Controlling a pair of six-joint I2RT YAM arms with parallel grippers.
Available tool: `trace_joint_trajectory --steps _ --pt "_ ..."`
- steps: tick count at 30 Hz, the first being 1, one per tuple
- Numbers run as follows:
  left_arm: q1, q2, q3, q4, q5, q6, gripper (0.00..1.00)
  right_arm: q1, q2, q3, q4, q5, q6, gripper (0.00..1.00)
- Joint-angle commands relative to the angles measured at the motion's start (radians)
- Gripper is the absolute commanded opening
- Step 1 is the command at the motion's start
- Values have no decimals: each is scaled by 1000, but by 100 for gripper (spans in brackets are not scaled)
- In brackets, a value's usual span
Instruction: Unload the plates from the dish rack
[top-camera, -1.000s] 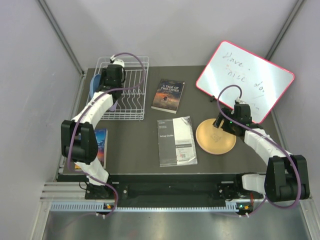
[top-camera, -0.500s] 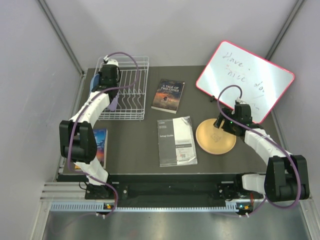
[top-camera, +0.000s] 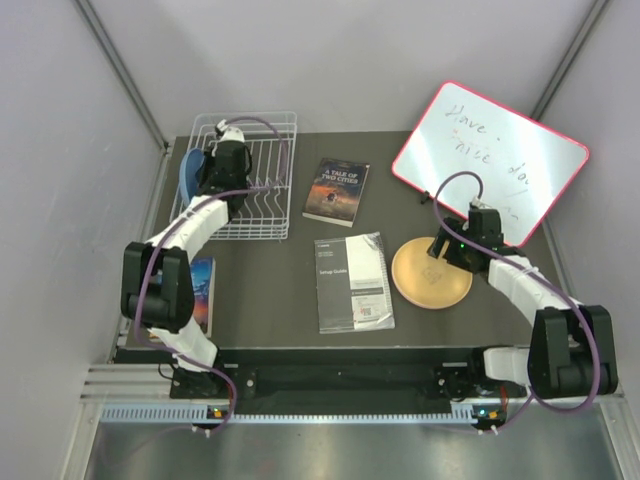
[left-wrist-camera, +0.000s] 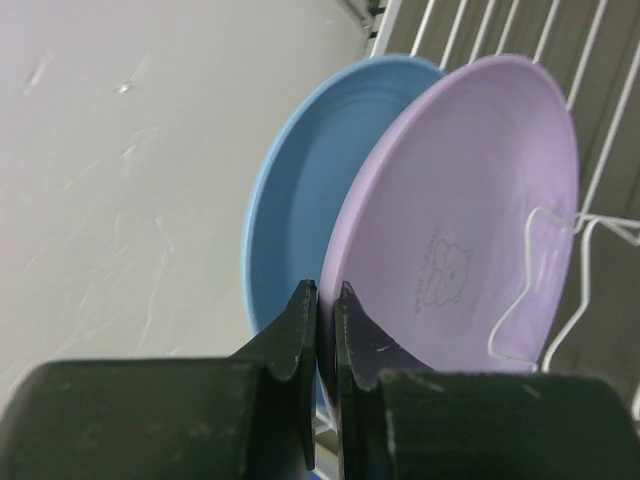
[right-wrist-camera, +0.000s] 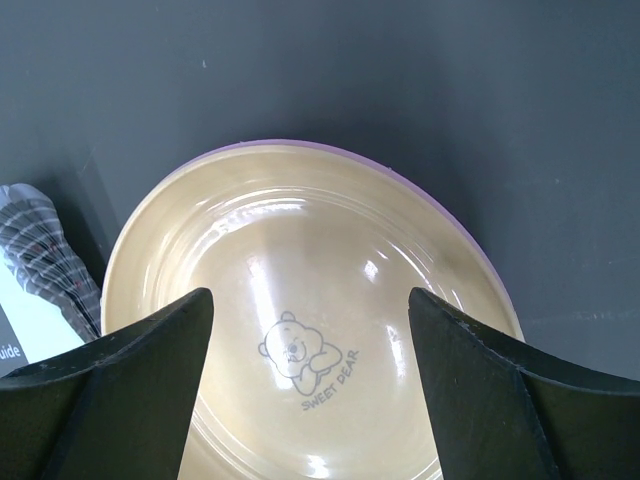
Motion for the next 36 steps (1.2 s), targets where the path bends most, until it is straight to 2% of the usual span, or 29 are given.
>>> trace_joint_trajectory --steps 1,6,13,15,18,20,23,24,25,28,29,30,32,33,35,36 --pt "-45 -46 -99 284 -137 100 0 -9 14 35 24 -9 -10 79" --pt "-96 -59 -180 461 -177 183 0 -11 11 31 23 -3 -16 79" --pt "-130 -17 -110 299 -100 53 0 -9 18 32 29 -6 -14 79" --pt "-148 -5 -97 297 -125 50 0 -9 19 31 27 -6 -14 79" --pt "-183 15 -113 364 -226 129 0 -9 22 31 27 -4 -13 79" --pt "-209 30 -143 565 -302 276 0 -9 19 29 29 -3 -13 79" --pt "-217 64 -220 895 -344 486 0 -9 21 26 30 -3 -10 79" --pt "-216 75 -254 973 -346 534 0 -9 21 26 32 -3 -8 79" --pt "-214 87 -268 1141 -350 632 0 -9 21 23 32 -1 -10 79" --pt "-209 147 -295 1358 -353 830 0 -11 19 22 34 0 -7 79" --pt "-209 177 -306 1514 -349 885 0 -9 19 20 35 0 -14 79" --pt "-211 193 -305 1596 -338 986 0 -11 19 17 34 3 -11 79" --pt "-211 219 -292 1718 -327 1065 0 -11 22 14 37 6 -14 79" --pt "-212 217 -286 1730 -324 1102 0 -12 27 12 38 6 -14 79" --pt "-212 188 -282 1687 -320 1096 0 -11 31 12 46 2 -8 79" --pt "-212 168 -282 1648 -318 1046 0 -11 39 14 46 -1 -8 79"
